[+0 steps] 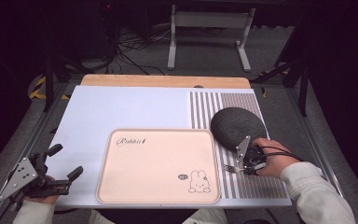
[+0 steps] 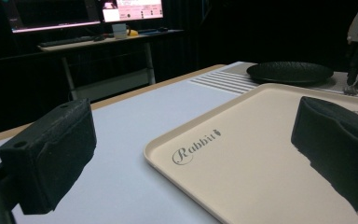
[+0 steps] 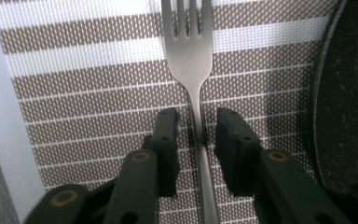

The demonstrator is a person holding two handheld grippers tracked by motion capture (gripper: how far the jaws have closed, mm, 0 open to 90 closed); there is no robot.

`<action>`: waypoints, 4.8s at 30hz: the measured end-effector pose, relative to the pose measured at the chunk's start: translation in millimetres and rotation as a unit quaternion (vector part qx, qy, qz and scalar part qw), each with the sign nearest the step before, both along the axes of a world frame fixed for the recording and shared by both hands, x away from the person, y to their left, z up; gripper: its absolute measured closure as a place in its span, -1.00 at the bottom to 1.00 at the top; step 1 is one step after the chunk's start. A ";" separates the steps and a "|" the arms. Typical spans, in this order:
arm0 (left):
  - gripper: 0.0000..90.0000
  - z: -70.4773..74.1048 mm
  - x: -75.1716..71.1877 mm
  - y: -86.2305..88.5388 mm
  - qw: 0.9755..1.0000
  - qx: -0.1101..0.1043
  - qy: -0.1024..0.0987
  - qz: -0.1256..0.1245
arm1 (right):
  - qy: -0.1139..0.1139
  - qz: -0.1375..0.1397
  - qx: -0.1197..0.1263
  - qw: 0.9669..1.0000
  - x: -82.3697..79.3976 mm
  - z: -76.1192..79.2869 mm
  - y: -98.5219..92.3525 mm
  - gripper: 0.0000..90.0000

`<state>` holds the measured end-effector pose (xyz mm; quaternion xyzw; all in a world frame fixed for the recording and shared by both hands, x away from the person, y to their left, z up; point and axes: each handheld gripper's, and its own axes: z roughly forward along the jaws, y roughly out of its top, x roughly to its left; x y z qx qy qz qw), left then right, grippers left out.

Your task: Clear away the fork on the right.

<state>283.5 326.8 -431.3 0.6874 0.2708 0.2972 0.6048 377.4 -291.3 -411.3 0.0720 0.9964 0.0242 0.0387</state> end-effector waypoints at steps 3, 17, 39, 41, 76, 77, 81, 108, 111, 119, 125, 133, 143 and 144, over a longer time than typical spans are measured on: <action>-0.98 0.0 0.0 -0.1 1.000 0.000 0.000 0.000 | 0.005 0.010 -0.015 1.000 1.5 -1.7 0.6 0.74; -0.99 0.0 0.0 0.1 1.000 0.000 0.000 -0.001 | 0.023 0.053 -0.030 0.998 2.5 -2.9 5.9 0.91; -0.98 -0.8 0.8 0.5 1.000 -0.003 0.004 0.000 | 0.008 0.037 -0.012 0.999 0.2 12.2 7.4 0.93; -0.98 -0.8 0.8 0.5 1.000 -0.002 0.004 0.000 | 0.006 0.035 -0.007 0.999 0.1 16.4 7.2 0.93; -0.98 -0.1 0.2 0.8 1.000 0.000 0.003 -0.002 | -0.086 0.044 0.108 0.989 -3.6 91.1 29.4 0.93; -0.98 0.0 0.2 0.8 1.000 0.000 0.003 -0.002 | -0.085 0.043 0.109 0.989 -3.6 92.2 30.8 0.93; -0.99 0.0 0.3 0.5 1.000 0.000 0.001 -0.001 | -0.089 0.056 0.111 0.988 -2.3 97.7 42.3 0.93; -0.98 0.1 0.3 1.5 1.000 -0.004 0.001 -0.004 | -0.083 0.111 0.125 0.982 6.4 112.7 123.4 0.93; -0.98 0.3 0.2 1.5 1.000 -0.004 0.001 -0.005 | -0.083 0.118 0.129 0.981 6.8 111.8 131.7 0.93; -0.98 0.4 0.3 1.5 1.000 -0.005 0.001 -0.007 | -0.077 0.130 0.135 0.979 8.5 106.8 150.6 0.93; -0.98 0.6 0.0 1.2 1.000 -0.007 0.000 -0.007 | -0.066 0.138 0.139 0.978 9.9 100.3 166.9 0.93; -0.98 0.8 -0.1 1.1 1.000 -0.006 -0.001 -0.008 | -0.055 0.124 0.141 0.981 10.3 90.7 176.4 0.93; -0.98 0.8 -0.1 1.1 1.000 -0.006 -0.001 -0.009 | -0.021 0.014 0.133 0.991 16.0 78.9 179.5 0.93; -0.98 0.8 -0.1 1.1 1.000 -0.006 -0.001 -0.009 | -0.021 0.014 0.133 0.991 16.0 78.9 179.5 0.93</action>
